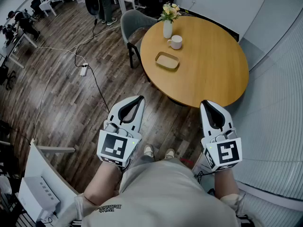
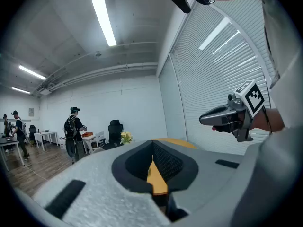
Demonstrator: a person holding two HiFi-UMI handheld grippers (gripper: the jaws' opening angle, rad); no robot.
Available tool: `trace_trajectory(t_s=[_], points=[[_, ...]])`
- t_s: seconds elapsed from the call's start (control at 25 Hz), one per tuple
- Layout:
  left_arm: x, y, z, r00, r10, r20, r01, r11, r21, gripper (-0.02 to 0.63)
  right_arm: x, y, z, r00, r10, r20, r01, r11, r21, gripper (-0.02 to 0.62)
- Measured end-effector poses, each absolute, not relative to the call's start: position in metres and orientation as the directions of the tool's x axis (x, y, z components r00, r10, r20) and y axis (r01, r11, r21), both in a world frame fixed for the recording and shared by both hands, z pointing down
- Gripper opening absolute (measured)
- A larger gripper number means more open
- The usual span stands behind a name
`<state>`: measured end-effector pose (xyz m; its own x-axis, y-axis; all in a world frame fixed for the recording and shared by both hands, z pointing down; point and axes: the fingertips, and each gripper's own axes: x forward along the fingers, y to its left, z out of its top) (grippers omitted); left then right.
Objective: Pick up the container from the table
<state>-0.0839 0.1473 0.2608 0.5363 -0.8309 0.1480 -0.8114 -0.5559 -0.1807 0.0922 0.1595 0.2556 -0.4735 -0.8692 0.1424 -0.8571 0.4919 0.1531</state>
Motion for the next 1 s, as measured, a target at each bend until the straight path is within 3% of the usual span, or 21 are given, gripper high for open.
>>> trace_trajectory(t_s=[1.0], points=[[-0.03, 0.168, 0.274, 0.501, -0.849, 0.168, -0.823, -0.527, -0.211, 0.021, 0.154, 0.172, 0.272, -0.471, -0.874, 0.119, -0.872, 0.482, 0.087, 0.037]])
